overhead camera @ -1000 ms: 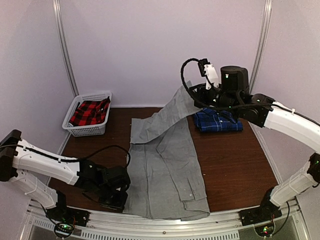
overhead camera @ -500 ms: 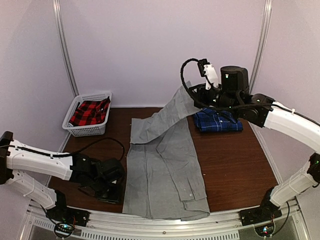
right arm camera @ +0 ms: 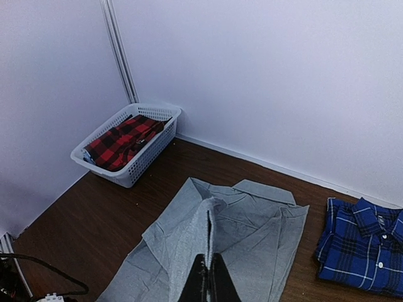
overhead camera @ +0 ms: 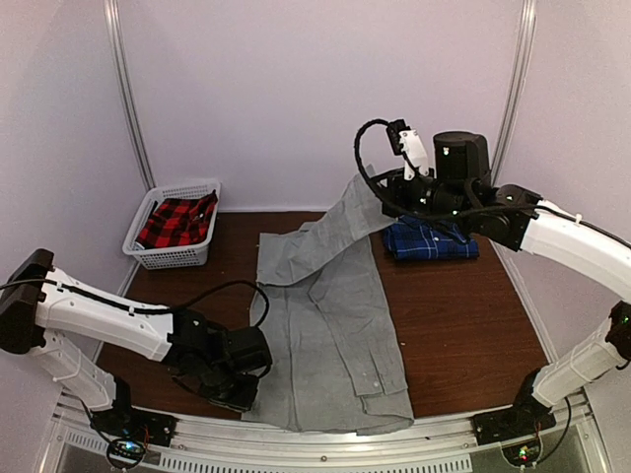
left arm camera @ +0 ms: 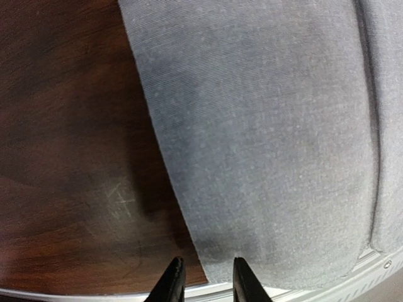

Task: Fold and stack the long sleeve shirts
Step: Pick up the shirt from the corner of the board, then fold the 1/3-folded shirt at the center of the board.

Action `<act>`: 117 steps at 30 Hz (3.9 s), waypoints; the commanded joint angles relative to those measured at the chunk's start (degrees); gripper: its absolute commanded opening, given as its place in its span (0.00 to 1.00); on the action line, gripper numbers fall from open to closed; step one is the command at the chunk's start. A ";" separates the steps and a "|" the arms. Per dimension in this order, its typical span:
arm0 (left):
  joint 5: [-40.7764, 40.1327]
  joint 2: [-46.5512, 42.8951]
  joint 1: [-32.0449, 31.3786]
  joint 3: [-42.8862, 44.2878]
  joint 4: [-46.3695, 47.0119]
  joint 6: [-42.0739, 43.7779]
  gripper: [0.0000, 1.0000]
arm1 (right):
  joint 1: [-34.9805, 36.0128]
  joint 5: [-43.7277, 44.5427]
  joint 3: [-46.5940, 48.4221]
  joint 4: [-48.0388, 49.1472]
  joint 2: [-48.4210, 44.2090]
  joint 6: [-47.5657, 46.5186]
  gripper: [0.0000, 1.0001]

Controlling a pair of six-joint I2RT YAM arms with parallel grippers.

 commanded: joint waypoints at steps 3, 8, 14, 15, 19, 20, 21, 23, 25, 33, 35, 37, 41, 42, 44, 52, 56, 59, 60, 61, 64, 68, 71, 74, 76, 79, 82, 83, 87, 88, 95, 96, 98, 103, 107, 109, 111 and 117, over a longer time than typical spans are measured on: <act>-1.89 4.05 -2.16 1.85 0.67 -2.06 0.28 | -0.28 -2.06 -0.87 -0.36 -2.53 0.25 0.00; -1.60 6.72 -3.95 1.13 0.68 -3.25 0.25 | -0.28 -2.72 -1.46 -0.24 -2.75 0.89 0.00; -3.08 4.05 -4.00 -2.00 -1.15 -5.78 0.07 | -0.28 -3.21 -1.92 0.27 -2.77 1.32 0.00; -3.82 3.42 -3.93 -2.10 -1.97 -6.27 0.05 | -0.28 -3.18 -1.96 0.25 -2.64 1.32 0.00; -5.61 0.60 -3.11 -3.08 -5.20 -6.40 0.00 | -0.28 -3.21 -1.56 0.57 -2.03 1.39 0.00; -5.96 -0.32 -2.76 -3.43 -5.78 -6.31 0.00 | -0.28 -3.21 -1.43 0.68 -1.85 1.53 0.00; -6.47 -1.32 -2.47 -3.52 -6.28 -6.33 0.00 | -0.28 -3.20 -1.22 0.79 -1.61 1.57 0.00; -7.41 -2.84 -1.80 -3.39 -7.44 -5.93 0.00 | -0.28 -3.16 -0.76 0.92 -1.33 1.67 0.00; -8.41 -3.96 -0.82 -3.09 -9.18 -5.44 0.00 | -0.28 -2.88 -0.23 0.97 -1.11 1.52 0.00; -9.34 -6.26 0.65 1.18 -9.46 -0.20 0.00 | -0.28 2.46 1.87 0.69 -0.68 0.16 0.00; -9.21 -6.12 0.44 3.87 -8.75 2.19 0.00 | -0.28 5.41 2.21 0.69 -1.09 -0.60 0.00; -8.54 -5.14 0.19 6.63 -7.86 4.97 0.00 | -0.41 8.57 2.81 0.70 -1.53 -1.45 0.00; -7.44 -1.57 -1.29 12.70 -6.62 9.53 0.00 | -1.08 14.93 3.80 0.60 -2.83 -3.56 0.00; -7.02 -0.63 -1.69 13.85 -5.98 10.61 0.00 | -1.27 16.49 3.93 0.38 -3.14 -4.14 0.00; -5.61 0.97 -2.04 15.86 -4.57 12.64 0.00 | -1.91 18.47 4.13 -0.27 -3.84 -4.99 0.00; 2.53 6.32 -2.31 21.25 -0.07 21.43 0.00 | -3.40 23.56 2.05 -2.03 -8.64 -6.01 0.00; 5.85 9.12 -2.33 22.97 0.65 25.33 0.00 | -3.75 24.55 0.79 -2.93 -10.63 -5.73 0.00; 8.11 10.35 -2.32 24.00 1.53 27.42 0.00 | -3.88 25.02 0.35 -3.69 -11.02 -5.60 0.00; 8.72 10.85 -2.33 24.44 1.61 28.10 0.00 | -3.92 25.09 0.36 -4.01 -11.02 -5.62 0.00; 9.46 11.38 -2.31 24.99 1.56 28.64 0.00 | -3.94 25.00 0.36 -4.29 -11.06 -5.56 0.00; 10.80 12.38 -2.33 25.55 1.75 29.62 0.00 | -3.93 24.91 0.04 -4.47 -11.11 -5.45 0.00; 12.16 13.17 -2.33 25.82 2.33 30.13 0.00 | -3.97 24.14 -0.03 -4.57 -10.57 -5.53 0.00; 13.18 13.64 -2.33 26.01 2.95 30.55 0.00 | -3.98 23.50 0.08 -4.73 -9.79 -5.35 0.00; 13.56 14.39 -2.32 26.13 3.28 30.93 0.00 | -3.97 21.87 0.03 -4.63 -9.23 -4.81 0.00; 13.90 14.70 -2.33 26.06 4.43 30.81 0.00 | -3.97 20.64 -0.08 -4.69 -8.97 -4.45 0.00; 15.01 15.86 -2.30 26.53 5.61 31.00 0.00 | -3.97 18.87 -0.34 -4.80 -8.65 -3.99 0.00; 16.20 17.03 -2.28 26.51 6.62 31.29 0.00 | -3.98 16.10 -0.91 -4.76 -8.47 -3.41 0.00; 16.64 17.10 -2.32 26.34 7.18 31.35 0.00 | -3.99 15.12 -1.08 -4.76 -8.47 -3.24 0.00; 17.36 16.80 -2.20 26.42 8.13 31.66 0.21 | -3.99 11.02 -1.86 -5.01 -8.46 -2.64 0.00; 17.47 16.38 -2.02 26.43 8.39 31.68 0.27 | -3.97 9.95 -2.16 -4.98 -8.51 -2.33 0.00; 19.39 7.32 5.63 24.32 13.18 31.15 0.38 | -3.94 -0.18 -5.71 -3.55 -9.58 0.10 0.00; 18.50 5.98 7.32 24.25 13.58 31.10 0.38 | -3.90 -1.25 -6.19 -3.29 -9.73 0.61 0.00; 15.84 4.43 11.11 24.43 13.70 31.03 0.38 | -3.84 -4.02 -7.29 -2.69 -10.02 1.43 0.00; 10.42 4.43 22.11 26.01 17.36 32.29 0.38 | -3.49 -10.06 -9.18 -0.44 -10.84 3.79 0.00; 11.87 9.26 27.37 29.64 24.51 33.94 0.38 | -2.97 -10.91 -9.74 0.11 -11.11 4.92 0.00; 12.56 13.47 28.33 32.75 26.54 35.20 0.37 | -2.72 -11.11 -9.75 0.08 -11.11 5.46 0.00; 11.70 18.95 29.03 36.20 27.72 36.14 0.36 | -2.46 -10.93 -9.92 0.35 -11.18 5.89 0.00; 6.40 31.40 32.29 45.38 30.17 36.01 0.34 | -1.85 -10.48 -7.70 0.08 -10.23 6.63 0.00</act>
